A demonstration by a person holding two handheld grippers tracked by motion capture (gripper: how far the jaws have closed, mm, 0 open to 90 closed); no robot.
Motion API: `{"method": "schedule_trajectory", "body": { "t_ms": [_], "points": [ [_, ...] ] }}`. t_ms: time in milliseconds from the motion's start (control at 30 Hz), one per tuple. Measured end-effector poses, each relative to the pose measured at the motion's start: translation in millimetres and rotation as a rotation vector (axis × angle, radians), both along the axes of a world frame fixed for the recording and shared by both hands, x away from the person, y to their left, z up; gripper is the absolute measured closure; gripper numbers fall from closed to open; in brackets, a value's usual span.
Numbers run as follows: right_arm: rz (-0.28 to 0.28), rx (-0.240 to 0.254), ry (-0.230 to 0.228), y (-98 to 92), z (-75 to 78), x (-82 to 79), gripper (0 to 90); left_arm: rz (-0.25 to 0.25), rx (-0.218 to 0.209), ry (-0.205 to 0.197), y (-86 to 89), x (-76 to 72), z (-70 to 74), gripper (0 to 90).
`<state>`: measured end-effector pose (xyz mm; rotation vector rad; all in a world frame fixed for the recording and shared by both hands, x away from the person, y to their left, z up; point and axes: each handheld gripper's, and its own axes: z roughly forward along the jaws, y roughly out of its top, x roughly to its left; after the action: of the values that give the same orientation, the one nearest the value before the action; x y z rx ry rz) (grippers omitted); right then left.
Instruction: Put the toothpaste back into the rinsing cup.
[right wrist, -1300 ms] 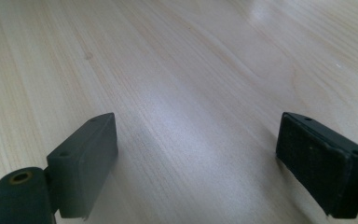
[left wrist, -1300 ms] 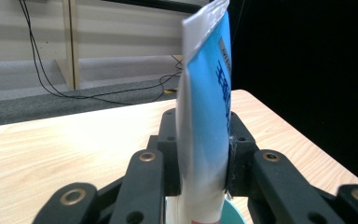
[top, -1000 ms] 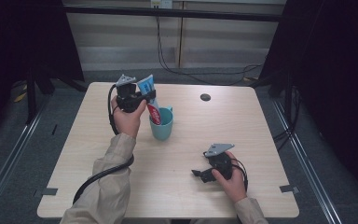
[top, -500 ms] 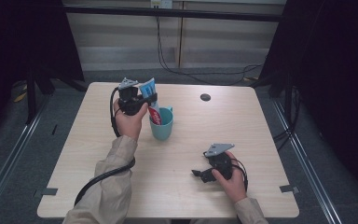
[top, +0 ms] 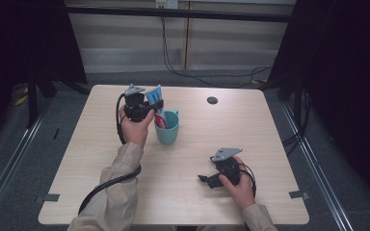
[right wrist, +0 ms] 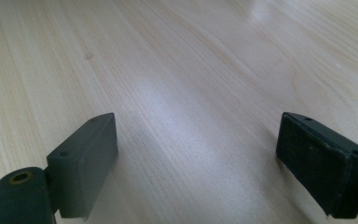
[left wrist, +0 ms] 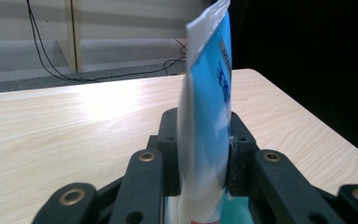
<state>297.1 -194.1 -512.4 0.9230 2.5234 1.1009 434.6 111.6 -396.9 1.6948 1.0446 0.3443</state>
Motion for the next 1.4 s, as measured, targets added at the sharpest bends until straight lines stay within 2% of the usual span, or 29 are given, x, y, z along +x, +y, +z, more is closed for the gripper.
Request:
{"method": "schedule_trajectory", "body": {
  "t_ms": [333, 1400],
  "points": [
    [0.001, -0.001, 0.001, -0.1, 0.1, 0.0, 12.3, 0.002, -0.004, 0.015, -0.3, -0.1, -8.4, 72.8],
    [0.000, 0.000, 0.001, 0.0, 0.0, 0.0, 12.3, 0.016, 0.013, 0.026, -1.5, 10.1, -8.6, 70.7]
  ]
}}
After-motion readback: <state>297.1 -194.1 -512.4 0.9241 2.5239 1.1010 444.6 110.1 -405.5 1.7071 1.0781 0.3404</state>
